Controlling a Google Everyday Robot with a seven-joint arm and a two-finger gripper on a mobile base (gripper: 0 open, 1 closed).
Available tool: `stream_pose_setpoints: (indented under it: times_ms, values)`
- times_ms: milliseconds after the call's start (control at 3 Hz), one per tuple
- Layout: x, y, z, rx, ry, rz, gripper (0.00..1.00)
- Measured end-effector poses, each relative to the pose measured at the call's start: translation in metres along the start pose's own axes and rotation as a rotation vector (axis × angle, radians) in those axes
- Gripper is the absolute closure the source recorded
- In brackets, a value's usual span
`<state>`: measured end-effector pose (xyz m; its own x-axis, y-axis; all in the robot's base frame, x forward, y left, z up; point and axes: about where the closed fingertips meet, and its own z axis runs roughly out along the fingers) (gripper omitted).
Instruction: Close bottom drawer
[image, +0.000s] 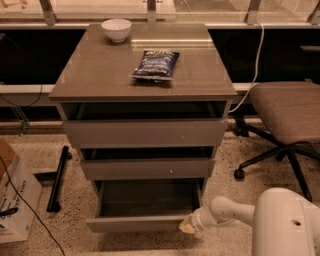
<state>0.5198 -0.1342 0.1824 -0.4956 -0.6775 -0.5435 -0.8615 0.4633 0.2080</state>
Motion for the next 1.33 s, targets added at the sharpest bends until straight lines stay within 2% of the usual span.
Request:
stream_pose_setpoints:
  times_ms: [333,667,1000,1333]
  values:
    - [-0.01,-0.012,0.004,0.03,-0.015,-0.025,1.0]
    - [-0.033,-0.045,0.007,0.079,-0.059,-0.059,1.0]
    - [-0.033,-0.045,0.007,0.079,-0.058,-0.059,1.0]
    - [-0.037,-0.059,0.015,0.138,-0.067,-0.089,1.0]
